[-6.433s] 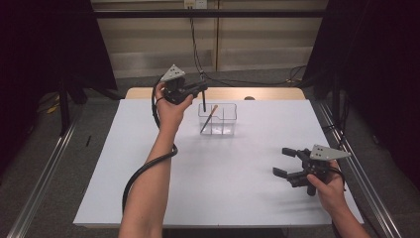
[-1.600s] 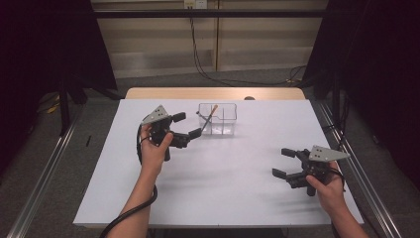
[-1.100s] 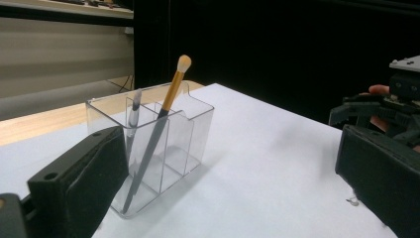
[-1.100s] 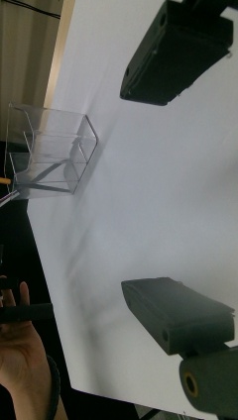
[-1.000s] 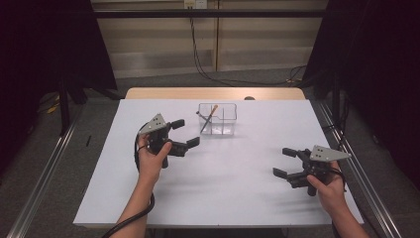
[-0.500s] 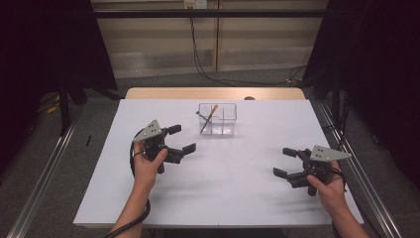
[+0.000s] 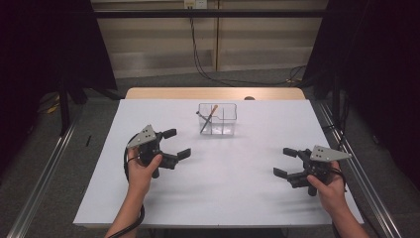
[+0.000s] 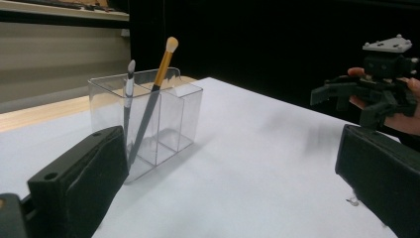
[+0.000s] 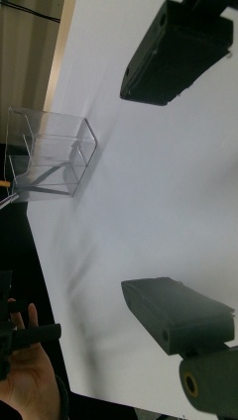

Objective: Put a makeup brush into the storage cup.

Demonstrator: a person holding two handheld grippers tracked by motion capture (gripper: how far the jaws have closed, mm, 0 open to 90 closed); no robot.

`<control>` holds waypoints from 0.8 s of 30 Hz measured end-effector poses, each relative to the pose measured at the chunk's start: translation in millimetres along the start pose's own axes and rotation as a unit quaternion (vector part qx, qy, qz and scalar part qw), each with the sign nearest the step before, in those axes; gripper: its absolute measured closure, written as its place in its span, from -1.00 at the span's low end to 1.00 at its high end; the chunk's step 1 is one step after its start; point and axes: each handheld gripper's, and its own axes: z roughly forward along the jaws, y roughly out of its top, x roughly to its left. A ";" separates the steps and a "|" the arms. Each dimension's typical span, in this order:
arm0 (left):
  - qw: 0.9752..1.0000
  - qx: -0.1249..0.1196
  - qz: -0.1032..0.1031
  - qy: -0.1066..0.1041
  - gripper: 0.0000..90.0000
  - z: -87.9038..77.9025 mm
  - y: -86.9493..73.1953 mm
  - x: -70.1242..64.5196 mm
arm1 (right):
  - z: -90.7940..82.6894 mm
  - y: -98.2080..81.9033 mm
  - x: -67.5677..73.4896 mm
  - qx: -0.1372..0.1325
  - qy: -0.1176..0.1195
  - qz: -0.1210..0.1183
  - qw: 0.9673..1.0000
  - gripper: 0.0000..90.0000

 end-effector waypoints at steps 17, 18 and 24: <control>1.000 0.008 0.010 0.006 -1.00 -25.6 -3.2 -3.8 | -1.2 0.0 -0.6 0.001 -0.003 -0.001 1.000 -0.75; 1.000 0.010 0.012 0.007 -1.00 -27.3 -3.7 -3.7 | -1.3 0.1 -0.6 0.001 -0.003 -0.001 1.000 -0.75; 1.000 0.010 0.009 0.008 -1.00 -36.0 -5.7 -3.9 | -1.8 0.0 -0.7 0.001 -0.005 0.000 1.000 -0.75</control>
